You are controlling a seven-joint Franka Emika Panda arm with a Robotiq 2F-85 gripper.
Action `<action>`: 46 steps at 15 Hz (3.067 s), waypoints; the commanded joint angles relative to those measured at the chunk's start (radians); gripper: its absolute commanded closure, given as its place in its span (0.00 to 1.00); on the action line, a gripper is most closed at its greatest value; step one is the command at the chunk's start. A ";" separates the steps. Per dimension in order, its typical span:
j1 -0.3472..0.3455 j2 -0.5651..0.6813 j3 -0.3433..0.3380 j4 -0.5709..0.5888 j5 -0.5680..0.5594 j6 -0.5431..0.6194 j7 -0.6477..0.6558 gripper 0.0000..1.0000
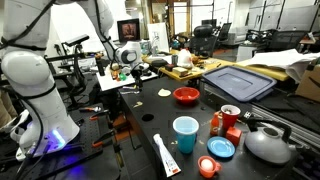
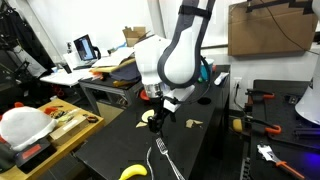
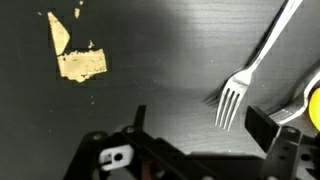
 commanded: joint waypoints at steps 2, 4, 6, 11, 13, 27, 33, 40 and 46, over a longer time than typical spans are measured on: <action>0.075 0.025 -0.017 0.050 0.006 -0.078 0.095 0.00; 0.091 0.028 -0.011 0.065 0.010 -0.135 0.137 0.00; 0.090 0.031 0.005 0.082 0.024 -0.191 0.165 0.00; 0.064 0.047 0.057 0.118 0.102 -0.235 0.142 0.00; 0.061 0.072 0.064 0.131 0.134 -0.223 0.146 0.00; 0.075 0.180 0.027 0.194 0.198 -0.182 0.246 0.50; 0.092 0.169 0.021 0.201 0.179 -0.190 0.310 0.95; 0.090 0.088 0.000 0.134 0.153 -0.205 0.329 0.98; 0.076 -0.076 -0.089 0.014 0.043 -0.215 0.399 0.98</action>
